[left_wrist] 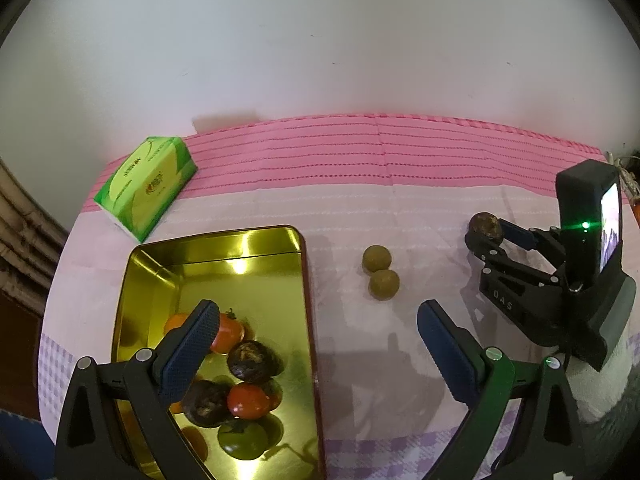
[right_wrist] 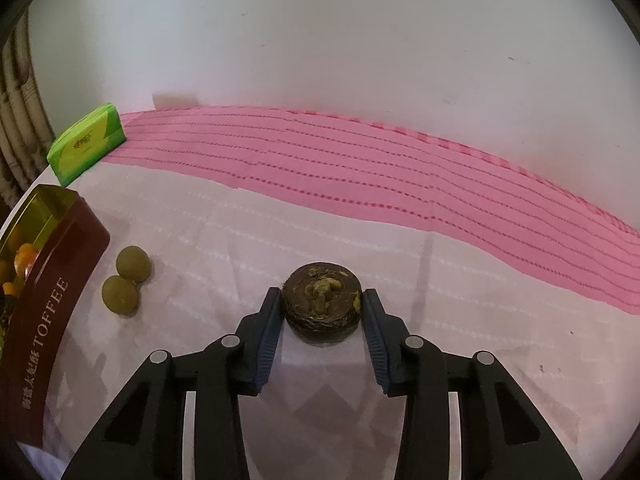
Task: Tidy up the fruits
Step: 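Grasp the two small olive-green fruits together with the left tool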
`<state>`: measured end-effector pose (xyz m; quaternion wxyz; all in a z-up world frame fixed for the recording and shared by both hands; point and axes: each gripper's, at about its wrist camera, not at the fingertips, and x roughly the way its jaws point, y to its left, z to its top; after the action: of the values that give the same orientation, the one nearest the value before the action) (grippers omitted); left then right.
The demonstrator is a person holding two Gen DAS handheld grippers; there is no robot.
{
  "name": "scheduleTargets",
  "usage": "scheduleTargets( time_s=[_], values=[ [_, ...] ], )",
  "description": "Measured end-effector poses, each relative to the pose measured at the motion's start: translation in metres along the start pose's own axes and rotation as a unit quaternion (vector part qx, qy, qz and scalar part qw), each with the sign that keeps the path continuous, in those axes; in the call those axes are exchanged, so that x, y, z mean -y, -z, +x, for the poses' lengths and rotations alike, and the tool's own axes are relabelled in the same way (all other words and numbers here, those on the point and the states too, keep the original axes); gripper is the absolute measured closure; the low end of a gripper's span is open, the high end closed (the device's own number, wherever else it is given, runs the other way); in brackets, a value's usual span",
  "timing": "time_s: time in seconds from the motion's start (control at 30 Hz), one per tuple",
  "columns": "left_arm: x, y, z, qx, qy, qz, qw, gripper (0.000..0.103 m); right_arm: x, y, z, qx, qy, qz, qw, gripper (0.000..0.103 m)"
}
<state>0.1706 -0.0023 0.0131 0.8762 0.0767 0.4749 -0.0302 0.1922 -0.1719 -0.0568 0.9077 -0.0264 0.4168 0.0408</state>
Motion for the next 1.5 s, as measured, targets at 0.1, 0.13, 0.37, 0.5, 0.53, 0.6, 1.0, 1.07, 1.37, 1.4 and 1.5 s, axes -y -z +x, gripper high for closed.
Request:
scheduleTargets(
  time_s=[0.1, 0.13, 0.37, 0.5, 0.53, 0.6, 1.0, 1.07, 1.37, 1.4, 1.5],
  values=[
    [0.006, -0.001, 0.002, -0.002, 0.004, 0.005, 1.0, 0.005, 0.014, 0.007, -0.006, 0.0, 0.014, 0.009, 1.0, 0.062],
    [0.009, -0.001, 0.003, -0.002, 0.005, 0.007, 1.0, 0.005, 0.02, 0.009, -0.007, -0.001, 0.015, 0.014, 1.0, 0.062],
    [0.022, 0.001, 0.009, -0.008, 0.023, 0.008, 0.9997, 0.005, 0.061, 0.034, -0.029, -0.003, 0.045, 0.046, 0.998, 0.062],
    [0.029, 0.003, 0.013, -0.015, 0.032, 0.009, 0.9993, 0.005, 0.082, 0.05, -0.043, -0.003, 0.057, 0.065, 0.996, 0.062],
    [0.031, 0.003, 0.015, -0.017, 0.034, 0.011, 0.9992, 0.005, 0.087, 0.055, -0.047, -0.003, 0.06, 0.068, 0.996, 0.062],
    [0.033, 0.003, 0.017, -0.017, 0.036, 0.011, 0.9991, 0.005, 0.094, 0.062, -0.053, -0.003, 0.064, 0.072, 0.995, 0.062],
    [0.033, 0.001, 0.033, -0.034, 0.056, -0.004, 0.9979, 0.024, 0.097, 0.065, -0.057, -0.003, 0.068, 0.078, 0.995, 0.062],
    [0.033, 0.0, 0.036, -0.042, 0.062, -0.008, 0.9972, 0.03, 0.098, 0.066, -0.057, -0.003, 0.067, 0.079, 0.995, 0.062],
    [0.031, -0.015, 0.065, -0.079, 0.074, -0.026, 0.9938, 0.055, 0.101, 0.067, -0.056, -0.003, 0.064, 0.081, 0.995, 0.061],
    [0.03, -0.017, 0.067, -0.081, 0.076, -0.03, 0.9934, 0.058, 0.101, 0.067, -0.056, -0.002, 0.064, 0.081, 0.995, 0.061],
    [0.03, -0.024, 0.073, -0.084, 0.073, -0.038, 0.993, 0.059, 0.102, 0.068, -0.056, -0.002, 0.064, 0.082, 0.995, 0.06]
  ],
)
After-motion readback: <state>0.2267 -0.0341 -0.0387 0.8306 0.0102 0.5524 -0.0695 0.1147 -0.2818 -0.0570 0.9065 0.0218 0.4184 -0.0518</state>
